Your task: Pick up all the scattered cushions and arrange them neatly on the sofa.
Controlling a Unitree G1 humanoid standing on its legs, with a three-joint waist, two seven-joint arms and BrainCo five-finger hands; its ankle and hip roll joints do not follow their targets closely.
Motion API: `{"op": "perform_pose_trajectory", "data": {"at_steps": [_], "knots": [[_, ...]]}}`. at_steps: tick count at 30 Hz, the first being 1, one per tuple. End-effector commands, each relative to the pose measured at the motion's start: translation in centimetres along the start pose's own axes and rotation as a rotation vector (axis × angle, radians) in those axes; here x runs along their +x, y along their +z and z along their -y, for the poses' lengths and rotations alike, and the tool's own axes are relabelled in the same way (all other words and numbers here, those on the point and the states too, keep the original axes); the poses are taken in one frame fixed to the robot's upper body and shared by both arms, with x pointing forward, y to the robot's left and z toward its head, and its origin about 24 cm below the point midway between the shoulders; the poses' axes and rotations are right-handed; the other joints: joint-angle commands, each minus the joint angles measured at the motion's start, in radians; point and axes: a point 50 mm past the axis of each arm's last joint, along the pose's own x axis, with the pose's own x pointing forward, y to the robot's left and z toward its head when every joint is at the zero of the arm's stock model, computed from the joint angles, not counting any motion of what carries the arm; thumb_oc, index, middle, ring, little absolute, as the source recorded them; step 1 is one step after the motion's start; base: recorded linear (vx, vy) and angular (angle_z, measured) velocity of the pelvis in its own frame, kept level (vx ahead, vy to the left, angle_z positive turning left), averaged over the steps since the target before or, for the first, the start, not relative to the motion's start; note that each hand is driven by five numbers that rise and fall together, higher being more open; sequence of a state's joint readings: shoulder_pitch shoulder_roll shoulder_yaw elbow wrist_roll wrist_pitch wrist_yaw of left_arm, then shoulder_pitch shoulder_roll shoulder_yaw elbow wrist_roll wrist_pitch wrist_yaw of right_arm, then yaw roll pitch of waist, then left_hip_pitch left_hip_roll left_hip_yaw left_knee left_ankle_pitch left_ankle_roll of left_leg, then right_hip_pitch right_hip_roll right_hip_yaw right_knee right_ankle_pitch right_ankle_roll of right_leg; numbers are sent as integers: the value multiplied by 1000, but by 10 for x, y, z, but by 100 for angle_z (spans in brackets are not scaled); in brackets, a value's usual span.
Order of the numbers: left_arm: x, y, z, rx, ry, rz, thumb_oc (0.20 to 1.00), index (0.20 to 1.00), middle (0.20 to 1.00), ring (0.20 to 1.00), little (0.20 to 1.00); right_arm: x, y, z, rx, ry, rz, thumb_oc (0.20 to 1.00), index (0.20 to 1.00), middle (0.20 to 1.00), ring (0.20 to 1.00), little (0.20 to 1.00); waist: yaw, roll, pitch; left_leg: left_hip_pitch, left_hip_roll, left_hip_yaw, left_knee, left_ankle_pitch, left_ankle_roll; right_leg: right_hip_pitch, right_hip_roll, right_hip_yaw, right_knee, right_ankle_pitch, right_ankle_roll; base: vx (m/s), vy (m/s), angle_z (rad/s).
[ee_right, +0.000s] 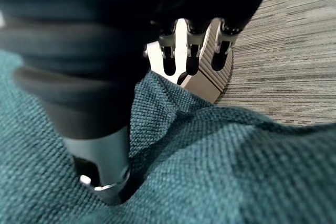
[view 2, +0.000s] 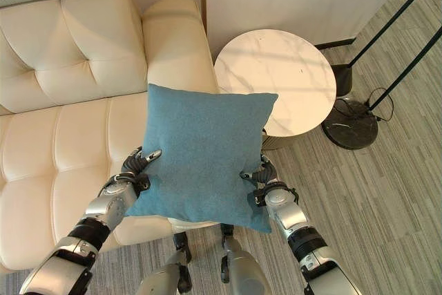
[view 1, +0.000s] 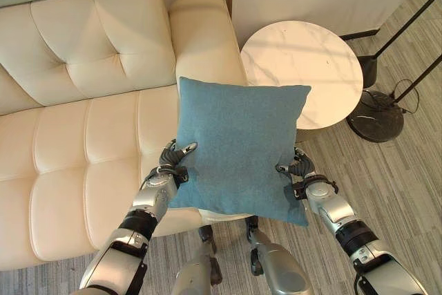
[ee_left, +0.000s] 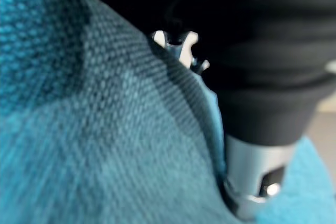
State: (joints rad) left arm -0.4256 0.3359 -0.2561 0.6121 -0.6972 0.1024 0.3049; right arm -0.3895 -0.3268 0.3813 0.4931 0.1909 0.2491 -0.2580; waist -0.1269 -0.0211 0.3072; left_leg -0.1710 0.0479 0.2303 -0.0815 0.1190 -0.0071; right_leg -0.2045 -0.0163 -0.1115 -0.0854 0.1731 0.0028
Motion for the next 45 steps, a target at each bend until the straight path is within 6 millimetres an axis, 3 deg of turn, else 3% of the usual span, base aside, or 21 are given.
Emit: {"op": "perform_pose_trajectory", "data": {"at_steps": [1, 2, 6, 15, 19, 20, 21, 22, 28, 31, 33, 37, 39, 40, 41, 43, 45], "knots": [[-20, -25, 66, -92, -251, -67, 200, 200, 200, 200, 200, -13, 16, -60, -9, 211, 73, 304, 304, 304, 304, 304, 12, -19, -7, 44, -3, -35, -6, -85, -34, 46, -54, 21, -2, -145, 97, 6, 10, 7], [-20, -25, 66, -92, -251, -67, 200, 200, 200, 200, 200, -13, 16, -60, -9, 211, 72, 200, 200, 200, 200, 200, 12, -19, -7, 44, -3, -36, -6, -85, -34, 47, -54, 21, -2, -145, 97, 10, 23, 7], [-46, -53, 79, -247, -336, -169, 200, 200, 200, 200, 200, -21, 6, -61, 47, 216, 55, 200, 200, 200, 200, 200, 24, -23, 2, 65, -10, -39, -6, -98, -27, 67, -61, 16, -2, -152, 103, 7, 24, 4], [-67, -75, 67, -338, -318, -237, 200, 200, 200, 200, 200, -32, 0, -62, 176, 219, 51, 200, 200, 200, 200, 200, 37, -32, -26, 98, -15, -39, -6, -116, -15, 97, -67, 19, -2, -159, 108, 0, 0, 0], [-68, -67, 60, -316, -310, -179, 200, 200, 200, 200, 200, -35, -2, -59, 212, 207, 53, 200, 200, 200, 200, 200, 41, -33, -34, 105, -19, -44, -6, -119, -12, 107, -71, 17, -2, -160, 110, -10, 22, 3], [-70, -45, 38, -182, -280, -26, 200, 200, 200, 200, 200, -41, -3, -44, 251, 180, 97, 200, 200, 200, 200, 200, 50, -37, -47, 119, -28, -53, -6, -127, -4, 125, -78, 14, -2, -159, 116, -31, 72, 7], [-70, -45, 38, -182, -279, -27, 200, 200, 200, 200, 200, -41, -3, -45, 251, 180, 97, 200, 200, 200, 200, 200, 50, -37, -46, 120, -28, -53, -6, -127, -4, 126, -78, 14, -2, -159, 116, -81, 134, 24], [-72, -35, 25, -99, -244, 56, 200, 200, 200, 200, 200, -47, -7, -36, 294, 171, 117, 200, 200, 200, 200, 200, 54, -40, -49, 126, -38, -65, -6, -132, 3, 134, -85, 11, -2, -154, 121, -89, 96, 22], [-80, -14, 1, -52, -137, 204, 200, 200, 200, 200, 200, -63, 1, -23, 410, 142, 214, 200, 200, 200, 200, 200, 63, -49, -37, 99, -48, -21, -6, -121, 12, 68, -98, 10, -2, -72, 163, -211, 94, 2], [-88, -8, -5, -62, -132, 249, 200, 200, 200, 200, 200, -71, 8, -16, 390, 149, 273, 200, 200, 200, 200, 200, 64, -35, -39, 96, -22, -1, -6, -103, 15, 75, -91, 8, 121, -143, 140, -193, 20, -35], [-95, -8, -8, -85, -139, 248, 200, 200, 200, 200, 200, -79, 13, -9, 370, 156, 316, 200, 200, 200, 200, 200, 64, -25, -75, 93, -10, -3, -6, -101, 13, 135, -81, 22, 240, -237, 125, -163, -58, -8], [-101, -10, -9, -108, -146, 237, 200, 200, 200, 200, 200, -84, 18, -7, 366, 162, 348, 200, 200, 200, 200, 200, 73, -32, -123, 91, -20, -21, -6, -90, 7, 219, -59, 65, 311, -271, 127, -90, -107, 6], [-104, -13, -11, -110, -145, 228, 200, 200, 200, 200, 200, -86, 18, -8, 364, 169, 351, 200, 200, 200, 200, 200, 84, -40, -144, 72, -28, -29, -6, -72, 3, 277, -43, 78, 274, -266, 124, -187, -195, 8], [-105, -13, -14, -123, -130, 229, 200, 200, 200, 200, 200, -85, 20, -8, 368, 172, 357, 200, 200, 200, 200, 200, 93, -42, -149, 57, -26, -34, -6, -56, -3, 308, -34, 77, 225, -296, 109, -428, -344, 12], [-107, -11, -14, -141, -125, 237, 200, 200, 200, 200, 200, -86, 24, -11, 382, 188, 369, 200, 200, 200, 200, 200, 106, -46, -152, 14, -11, -46, -6, -6, -27, 330, 3, 91, 152, -356, 66, -492, -367, 19], [-108, -11, -14, -159, -126, 234, 200, 200, 200, 200, 200, -89, 29, -11, 386, 199, 397, 200, 200, 200, 200, 200, 111, -43, -138, -14, 7, -76, -6, 47, -65, 326, 48, 96, 121, -372, 29, -414, -317, 23], [-110, -10, -11, -177, -136, 237, 200, 200, 200, 200, 200, -91, 32, -8, 391, 205, 420, 200, 200, 200, 200, 200, 110, -37, -115, -29, 21, -97, -6, 43, -77, 311, 70, 63, 121, -369, 15, -354, -275, 27]]}}
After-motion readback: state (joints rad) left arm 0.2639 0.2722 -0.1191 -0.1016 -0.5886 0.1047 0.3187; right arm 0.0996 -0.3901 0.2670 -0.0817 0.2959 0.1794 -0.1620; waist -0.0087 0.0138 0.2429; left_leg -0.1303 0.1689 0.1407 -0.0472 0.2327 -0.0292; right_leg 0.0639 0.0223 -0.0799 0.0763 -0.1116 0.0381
